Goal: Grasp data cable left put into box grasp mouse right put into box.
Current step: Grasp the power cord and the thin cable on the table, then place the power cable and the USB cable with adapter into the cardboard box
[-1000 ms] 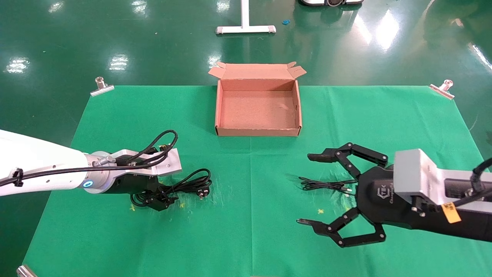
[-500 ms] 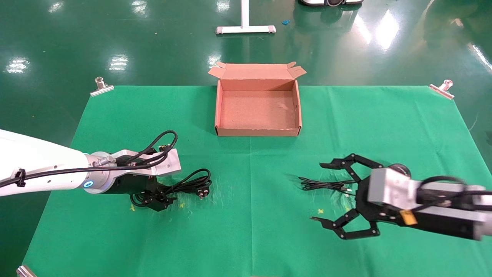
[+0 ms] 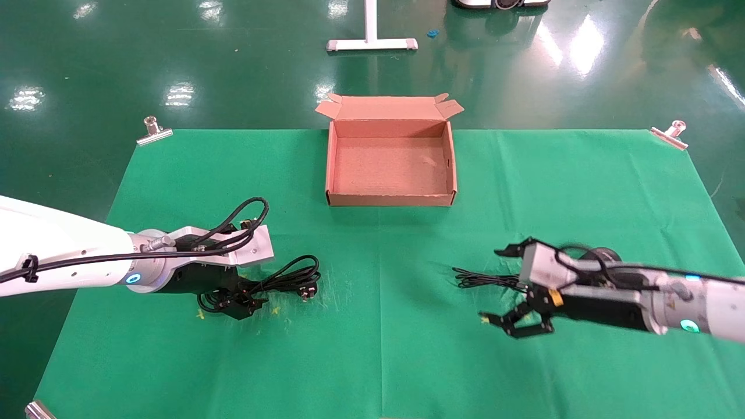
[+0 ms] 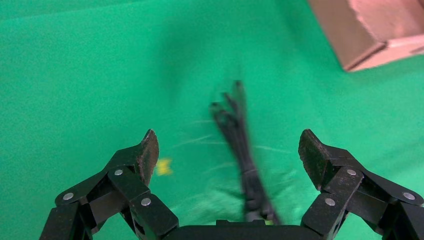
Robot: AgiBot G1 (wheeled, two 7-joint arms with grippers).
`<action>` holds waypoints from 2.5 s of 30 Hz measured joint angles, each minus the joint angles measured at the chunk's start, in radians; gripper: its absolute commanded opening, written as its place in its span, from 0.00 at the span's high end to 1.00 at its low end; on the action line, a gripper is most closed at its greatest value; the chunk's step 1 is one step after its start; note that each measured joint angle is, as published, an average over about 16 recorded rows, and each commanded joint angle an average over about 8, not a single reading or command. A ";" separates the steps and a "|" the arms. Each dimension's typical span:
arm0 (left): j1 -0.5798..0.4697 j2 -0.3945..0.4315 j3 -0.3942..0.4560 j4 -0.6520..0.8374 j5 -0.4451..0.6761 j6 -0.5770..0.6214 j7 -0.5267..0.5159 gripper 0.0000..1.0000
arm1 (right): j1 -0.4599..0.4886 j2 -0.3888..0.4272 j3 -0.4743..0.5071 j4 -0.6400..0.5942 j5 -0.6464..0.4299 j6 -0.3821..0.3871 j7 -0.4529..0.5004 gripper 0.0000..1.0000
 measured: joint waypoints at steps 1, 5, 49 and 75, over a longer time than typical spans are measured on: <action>0.000 0.000 0.000 0.000 0.000 0.000 0.000 0.00 | 0.009 -0.008 -0.004 -0.014 -0.008 0.002 0.001 0.00; 0.000 0.000 0.000 0.000 0.000 0.000 0.000 0.00 | 0.041 -0.034 -0.015 -0.066 -0.031 0.008 0.002 0.00; 0.000 0.000 0.000 0.000 -0.003 0.000 0.000 1.00 | 0.071 -0.076 -0.025 -0.189 -0.062 0.044 -0.040 1.00; 0.000 0.000 0.000 0.000 -0.002 0.000 0.000 1.00 | 0.070 -0.074 -0.025 -0.187 -0.060 0.042 -0.039 1.00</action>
